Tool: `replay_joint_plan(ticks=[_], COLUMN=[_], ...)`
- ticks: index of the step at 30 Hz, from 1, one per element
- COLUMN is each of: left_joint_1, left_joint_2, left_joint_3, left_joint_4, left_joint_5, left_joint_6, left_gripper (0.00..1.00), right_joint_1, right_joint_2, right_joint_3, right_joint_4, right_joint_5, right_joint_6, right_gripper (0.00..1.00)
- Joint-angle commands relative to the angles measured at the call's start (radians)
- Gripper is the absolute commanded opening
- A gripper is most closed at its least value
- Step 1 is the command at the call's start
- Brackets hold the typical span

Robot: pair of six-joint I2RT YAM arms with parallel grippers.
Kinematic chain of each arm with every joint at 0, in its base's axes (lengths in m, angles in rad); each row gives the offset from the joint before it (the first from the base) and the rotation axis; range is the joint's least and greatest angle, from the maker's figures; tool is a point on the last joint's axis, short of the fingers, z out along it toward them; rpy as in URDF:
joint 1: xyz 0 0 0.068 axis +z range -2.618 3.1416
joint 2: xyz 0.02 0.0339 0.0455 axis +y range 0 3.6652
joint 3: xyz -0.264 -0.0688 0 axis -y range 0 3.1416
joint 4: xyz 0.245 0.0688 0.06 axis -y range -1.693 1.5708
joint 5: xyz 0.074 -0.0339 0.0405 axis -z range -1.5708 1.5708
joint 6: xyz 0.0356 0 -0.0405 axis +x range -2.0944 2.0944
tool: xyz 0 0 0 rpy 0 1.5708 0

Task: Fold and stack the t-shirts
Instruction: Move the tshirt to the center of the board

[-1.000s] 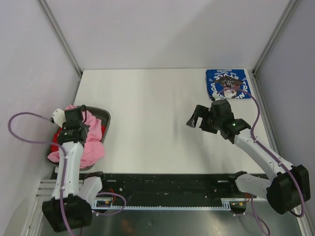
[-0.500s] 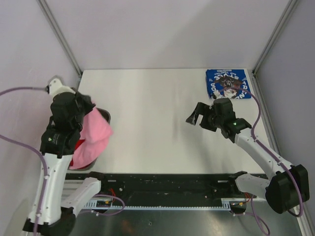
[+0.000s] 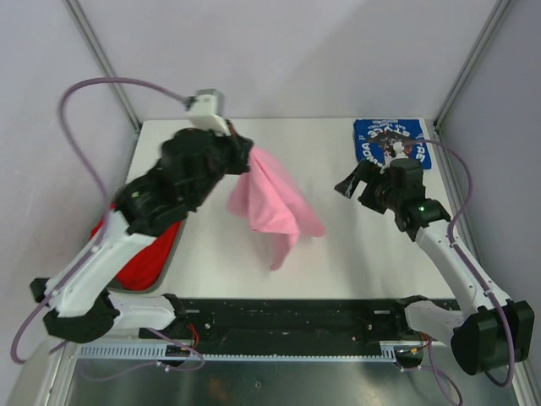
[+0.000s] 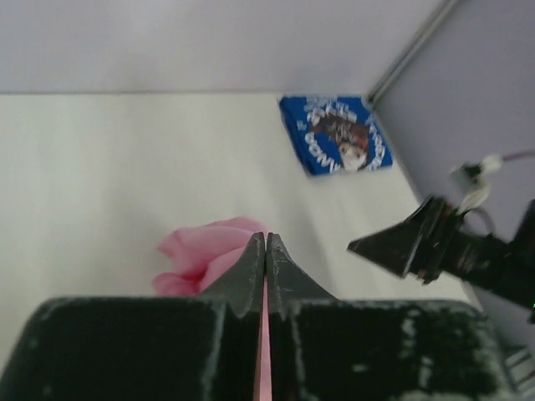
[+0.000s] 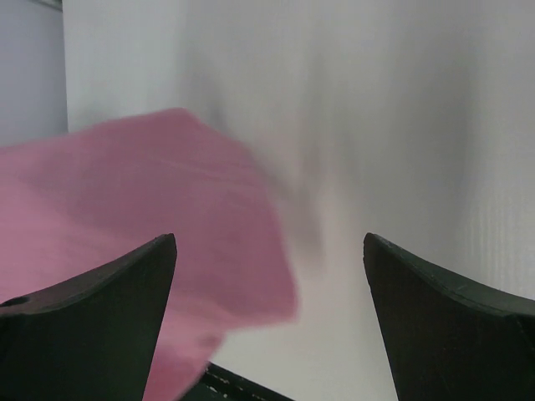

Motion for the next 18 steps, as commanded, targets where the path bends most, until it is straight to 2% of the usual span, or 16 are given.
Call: replay_joint_plan(ticks=[1, 4, 5, 7, 10, 13, 16, 18], left_joint_1=[-0.041, -0.023, -0.005, 0.045, 0.109, 0.140, 0.149, 0.151], left_joint_2=[0.092, 0.138, 0.142, 0.130, 0.080, 0.020, -0.034, -0.061], left_joint_3=[-0.027, -0.115, -0.151, -0.235, -0.371, -0.505, -0.621, -0.693], left_joint_4=[0.035, 0.034, 0.035, 0.037, 0.041, 0.049, 0.061, 0.083], left_joint_5=[0.002, 0.031, 0.055, 0.108, 0.159, 0.187, 0.237, 0.319], left_joint_6=[0.018, -0.014, -0.031, -0.069, -0.095, -0.106, -0.111, -0.100], left_gripper=[0.06, 0.51, 0.63, 0.76, 0.79, 0.79, 0.77, 0.72], right_joint_1=[-0.043, -0.058, -0.060, -0.054, 0.000, 0.117, 0.219, 0.264], right_joint_2=[-0.045, -0.045, -0.041, -0.035, -0.038, -0.055, -0.076, -0.096], right_joint_3=[0.048, 0.049, 0.048, 0.042, 0.006, -0.045, -0.101, -0.145], right_joint_4=[-0.039, -0.095, -0.118, -0.154, -0.184, -0.190, -0.196, -0.195], right_joint_5=[0.001, 0.039, 0.045, 0.056, 0.087, 0.159, 0.220, 0.248], right_joint_6=[-0.014, -0.026, -0.030, -0.041, -0.045, -0.019, 0.023, 0.055], right_gripper=[0.98, 0.98, 0.98, 0.97, 0.96, 0.94, 0.93, 0.91])
